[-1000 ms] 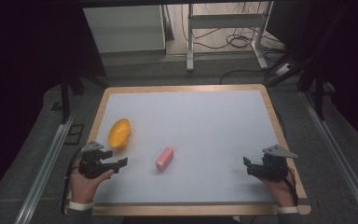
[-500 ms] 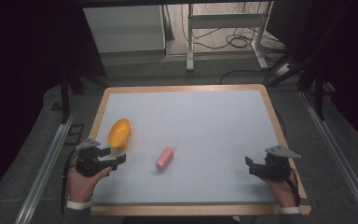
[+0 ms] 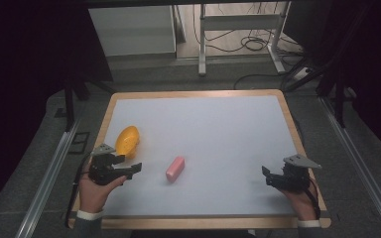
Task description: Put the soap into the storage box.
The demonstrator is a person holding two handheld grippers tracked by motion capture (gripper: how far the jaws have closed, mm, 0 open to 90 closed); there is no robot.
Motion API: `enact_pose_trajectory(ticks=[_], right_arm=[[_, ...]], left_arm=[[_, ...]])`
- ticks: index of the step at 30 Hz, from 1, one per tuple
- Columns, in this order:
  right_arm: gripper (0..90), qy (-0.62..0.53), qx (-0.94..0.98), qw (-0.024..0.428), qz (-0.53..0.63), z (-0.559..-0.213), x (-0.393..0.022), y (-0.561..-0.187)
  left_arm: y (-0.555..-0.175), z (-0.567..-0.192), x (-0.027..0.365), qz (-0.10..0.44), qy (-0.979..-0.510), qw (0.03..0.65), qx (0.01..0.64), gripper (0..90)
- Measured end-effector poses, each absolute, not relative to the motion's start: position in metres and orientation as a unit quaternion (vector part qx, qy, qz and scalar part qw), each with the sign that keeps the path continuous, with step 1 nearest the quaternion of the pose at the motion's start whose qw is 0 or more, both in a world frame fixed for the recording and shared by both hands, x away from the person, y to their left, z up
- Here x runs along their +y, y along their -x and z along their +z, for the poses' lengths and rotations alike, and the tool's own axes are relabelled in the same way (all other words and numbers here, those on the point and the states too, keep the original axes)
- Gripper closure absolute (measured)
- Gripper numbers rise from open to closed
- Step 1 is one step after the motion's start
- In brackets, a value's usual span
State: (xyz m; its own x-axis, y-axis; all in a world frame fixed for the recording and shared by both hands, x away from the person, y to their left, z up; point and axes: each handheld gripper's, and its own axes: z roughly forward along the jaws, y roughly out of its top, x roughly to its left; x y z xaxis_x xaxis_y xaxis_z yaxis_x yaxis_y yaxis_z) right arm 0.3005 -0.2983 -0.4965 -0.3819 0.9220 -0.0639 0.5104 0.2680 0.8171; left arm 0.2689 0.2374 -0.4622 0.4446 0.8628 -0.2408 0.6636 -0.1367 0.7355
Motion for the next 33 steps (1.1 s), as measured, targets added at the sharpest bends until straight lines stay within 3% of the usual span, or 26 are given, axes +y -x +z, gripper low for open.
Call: enact_pose_trajectory(ticks=[33], right_arm=[[10.0,-0.48,0.748,0.281,0.361,-0.5,-0.299,-0.301]], left_arm=[[-0.288,-0.466,0.178,0.109,-0.794,0.375,0.466,20.6]])
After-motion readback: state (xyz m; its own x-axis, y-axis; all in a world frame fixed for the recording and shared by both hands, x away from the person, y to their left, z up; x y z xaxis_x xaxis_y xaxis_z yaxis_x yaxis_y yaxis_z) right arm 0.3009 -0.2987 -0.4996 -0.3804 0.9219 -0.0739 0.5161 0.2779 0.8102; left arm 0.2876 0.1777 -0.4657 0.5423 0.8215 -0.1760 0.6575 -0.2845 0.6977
